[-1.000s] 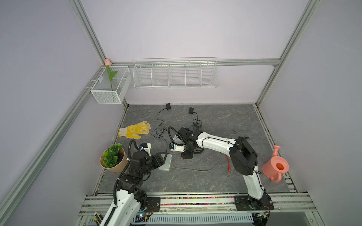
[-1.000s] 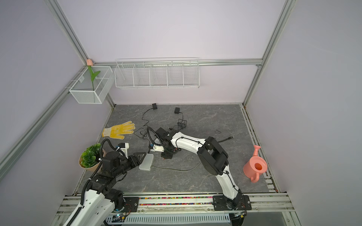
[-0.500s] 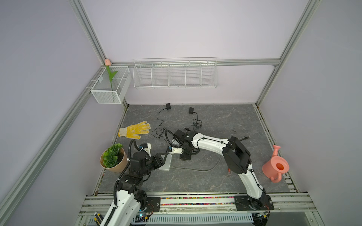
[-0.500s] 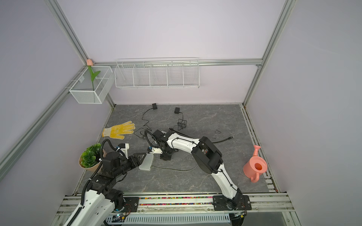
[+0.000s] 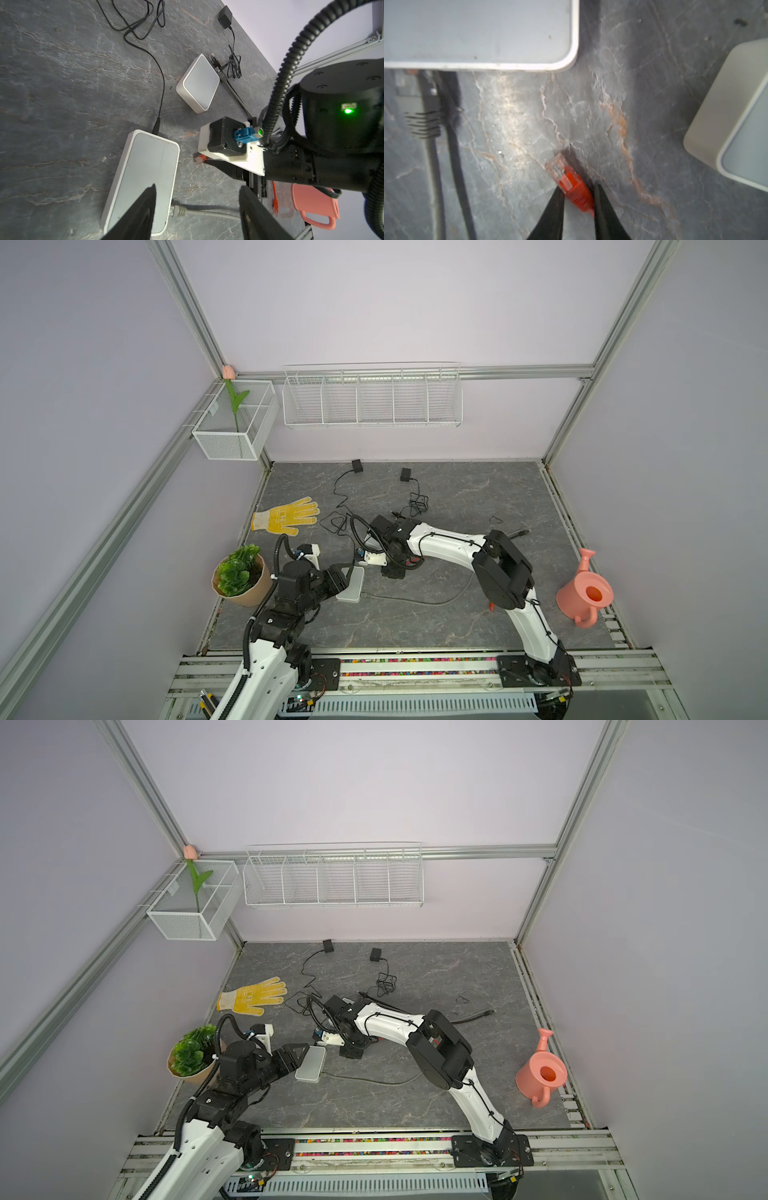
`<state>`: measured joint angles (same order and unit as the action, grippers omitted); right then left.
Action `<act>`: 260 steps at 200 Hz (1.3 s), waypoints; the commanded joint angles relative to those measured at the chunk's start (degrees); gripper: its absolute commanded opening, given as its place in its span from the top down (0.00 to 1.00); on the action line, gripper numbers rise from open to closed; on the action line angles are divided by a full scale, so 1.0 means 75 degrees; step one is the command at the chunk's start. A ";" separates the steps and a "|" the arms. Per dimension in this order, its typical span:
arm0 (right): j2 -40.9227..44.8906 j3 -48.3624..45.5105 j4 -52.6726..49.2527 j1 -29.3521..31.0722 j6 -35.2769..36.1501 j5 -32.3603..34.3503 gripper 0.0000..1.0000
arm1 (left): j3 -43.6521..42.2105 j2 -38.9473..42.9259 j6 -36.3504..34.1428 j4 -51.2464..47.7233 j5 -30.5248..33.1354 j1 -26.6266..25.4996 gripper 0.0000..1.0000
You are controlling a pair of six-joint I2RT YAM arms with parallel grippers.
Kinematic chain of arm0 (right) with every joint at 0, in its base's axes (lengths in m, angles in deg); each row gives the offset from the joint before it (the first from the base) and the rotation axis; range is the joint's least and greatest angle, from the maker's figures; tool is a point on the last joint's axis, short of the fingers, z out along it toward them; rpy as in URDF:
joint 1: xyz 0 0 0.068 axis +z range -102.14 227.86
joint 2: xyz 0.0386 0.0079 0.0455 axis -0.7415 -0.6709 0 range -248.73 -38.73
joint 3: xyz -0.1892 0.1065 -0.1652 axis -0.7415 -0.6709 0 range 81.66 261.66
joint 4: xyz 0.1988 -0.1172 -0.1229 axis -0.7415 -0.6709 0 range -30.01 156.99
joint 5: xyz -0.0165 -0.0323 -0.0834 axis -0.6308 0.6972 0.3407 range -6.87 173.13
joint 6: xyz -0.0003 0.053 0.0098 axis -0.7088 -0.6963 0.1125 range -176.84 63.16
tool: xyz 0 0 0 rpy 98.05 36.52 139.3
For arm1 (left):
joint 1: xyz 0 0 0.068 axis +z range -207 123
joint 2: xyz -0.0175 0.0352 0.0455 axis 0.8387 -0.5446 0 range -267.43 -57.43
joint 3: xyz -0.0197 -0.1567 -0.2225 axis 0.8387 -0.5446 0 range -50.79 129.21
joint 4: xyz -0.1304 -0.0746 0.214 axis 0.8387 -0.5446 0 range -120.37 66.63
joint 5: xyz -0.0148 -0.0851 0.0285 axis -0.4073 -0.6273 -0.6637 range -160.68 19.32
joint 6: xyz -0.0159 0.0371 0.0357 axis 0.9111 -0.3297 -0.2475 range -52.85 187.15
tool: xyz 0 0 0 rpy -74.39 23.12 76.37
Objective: Insert the plug into the switch port
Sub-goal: 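Grasp the red ethernet plug with the right gripper, then lift the red plug with the right gripper toward the left gripper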
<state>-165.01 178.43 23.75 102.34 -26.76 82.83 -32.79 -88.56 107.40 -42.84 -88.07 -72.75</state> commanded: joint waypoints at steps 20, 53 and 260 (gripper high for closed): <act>0.0096 -0.0810 0.0647 -0.0010 -0.0372 0.0256 0.82 | -0.0250 -0.0589 -0.0099 0.0608 0.0292 0.0061 0.37; 0.0462 -0.1329 0.1539 0.0137 -0.0571 0.0795 0.90 | -0.0279 -0.1485 -0.0246 0.1133 0.0258 0.0061 0.37; 0.3608 -0.1842 0.4719 0.0291 0.1251 0.6116 0.93 | 0.0371 -0.0939 -0.0618 0.1019 0.0194 0.0062 0.39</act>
<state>-144.20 164.49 53.85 104.66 -21.88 123.22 -30.99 -96.87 102.70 -36.10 -85.49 -72.64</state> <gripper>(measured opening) 0.121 0.606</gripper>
